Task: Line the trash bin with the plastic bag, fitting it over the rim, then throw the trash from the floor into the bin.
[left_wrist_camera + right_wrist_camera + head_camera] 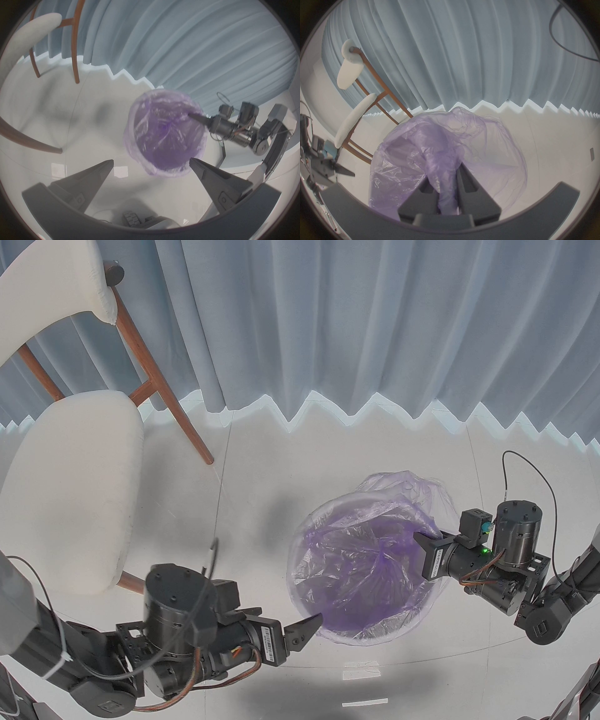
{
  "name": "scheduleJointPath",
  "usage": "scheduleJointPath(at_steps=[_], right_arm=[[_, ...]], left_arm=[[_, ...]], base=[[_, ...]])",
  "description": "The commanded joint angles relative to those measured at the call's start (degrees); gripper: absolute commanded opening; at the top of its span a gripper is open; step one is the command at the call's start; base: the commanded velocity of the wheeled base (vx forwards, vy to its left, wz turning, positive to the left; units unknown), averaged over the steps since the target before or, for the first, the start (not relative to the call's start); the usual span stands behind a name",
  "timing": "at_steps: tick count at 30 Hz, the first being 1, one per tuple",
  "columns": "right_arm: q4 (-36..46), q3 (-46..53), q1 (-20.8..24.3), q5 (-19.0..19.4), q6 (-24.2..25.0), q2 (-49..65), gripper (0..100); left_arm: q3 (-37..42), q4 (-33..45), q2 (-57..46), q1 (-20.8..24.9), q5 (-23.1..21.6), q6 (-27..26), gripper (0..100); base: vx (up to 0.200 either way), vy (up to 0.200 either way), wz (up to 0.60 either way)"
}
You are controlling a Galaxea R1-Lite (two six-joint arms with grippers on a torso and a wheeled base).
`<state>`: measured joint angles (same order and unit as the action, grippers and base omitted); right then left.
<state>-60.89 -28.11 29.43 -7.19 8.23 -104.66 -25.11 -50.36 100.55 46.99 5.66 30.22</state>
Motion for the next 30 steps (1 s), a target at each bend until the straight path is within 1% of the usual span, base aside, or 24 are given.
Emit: scheduleJointPath(at_steps=[1, 4, 5, 6, 7, 8, 10, 12, 14, 18, 19, 20, 23, 24, 25, 26, 27, 28, 30], right_arm=[[-0.02, -1.16, 0.19, -1.33, 0.21, -0.64, 0], [-0.10, -1.95, 0.10, -1.60, 1.00, -0.64, 0], [-0.10, -3.09, -0.16, -1.60, 2.67, -0.72, 0], [-0.10, -3.09, -0.16, -1.60, 2.67, -0.72, 0], [-0.10, -4.06, -0.16, -2.39, 4.69, -0.72, 0], [-0.19, -4.23, -0.16, -3.00, 5.66, -0.81, 0], [-0.28, -3.70, 0.02, -3.44, 7.15, -0.72, 0], [-0.54, -3.53, 0.19, -3.53, 7.77, -0.64, 0], [-1.86, -3.44, 0.45, -3.53, 7.77, -0.72, 0], [-2.21, -3.44, 0.72, -3.53, 7.59, -0.99, 0], [-2.21, -3.44, 0.72, -3.53, 7.59, -0.99, 0], [-2.30, -3.44, 0.81, -3.53, 7.50, -1.34, 0], [-2.39, -3.44, 0.81, -3.44, 7.42, -1.69, 0], [-2.39, -3.44, 0.81, -3.44, 7.42, -1.69, 0], [-2.39, -3.53, 1.25, -3.53, 7.42, -1.60, 0], [-2.39, -3.44, 1.42, -3.53, 7.42, -1.60, 0], [-2.39, -3.44, 1.42, -3.53, 7.42, -1.60, 0], [-2.39, -3.44, 1.60, -3.53, 7.42, -1.52, 0], [-2.48, -3.35, 1.77, -3.53, 7.42, -1.43, 0]], left_arm=[[-0.82, 0.17, 6.41, 0.91, 0.06, 0.72, 100], [-1.52, 0.17, 8.00, 0.91, 0.14, 2.56, 100], [-2.31, 0.17, 9.23, 1.26, 0.14, 5.29, 100], [-2.31, 0.17, 9.23, 1.26, 0.14, 5.29, 100], [-3.45, 0.17, 10.46, 1.26, 0.23, 8.28, 100], [-4.33, 0.17, 10.81, 1.26, 0.32, 10.21, 100], [-7.06, 0.26, 10.99, 1.17, 1.11, 15.57, 100], [-9.16, 0.44, 10.99, 0.91, 1.90, 19.44, 100], [-10.83, 0.79, 11.16, 0.82, 2.78, 23.22, 100], [-12.86, 0.96, 11.25, 0.91, 2.87, 27.00, 100], [-12.86, 0.96, 11.25, 0.91, 2.87, 27.00, 100], [-14.17, 1.32, 11.34, 0.91, 2.87, 29.55, 100], [-15.40, 5.18, 12.22, 1.08, 2.87, 32.80, 100], [-15.40, 5.18, 12.22, 1.08, 2.87, 32.80, 100], [-16.64, 7.91, 12.66, 0.99, 2.87, 35.61, 100], [-17.60, 8.96, 12.74, 0.91, 2.87, 37.46, 100], [-17.60, 8.96, 12.74, 0.91, 2.87, 37.46, 100], [-19.62, 10.28, 13.18, 0.64, 2.87, 39.83, 100], [-20.94, 10.98, 14.33, 0.47, 2.96, 40.18, 100]], base=[[0.000, 0.000, 0.00], [0.000, 0.000, 0.00], [0.000, 0.000, 0.00], [0.000, 0.000, 0.00], [0.000, 0.000, 0.00], [0.000, 0.000, 0.00], [0.000, 0.000, 0.00], [0.000, 0.000, 0.00], [0.000, 0.000, 0.00], [0.000, 0.000, 0.00], [0.000, 0.000, 0.00], [0.000, 0.000, 0.00], [0.000, 0.000, 0.00], [0.000, 0.000, 0.00], [0.000, 0.000, 0.00], [0.000, 0.000, 0.00], [0.000, 0.000, 0.00], [0.000, 0.000, 0.00], [0.000, 0.000, 0.00]])
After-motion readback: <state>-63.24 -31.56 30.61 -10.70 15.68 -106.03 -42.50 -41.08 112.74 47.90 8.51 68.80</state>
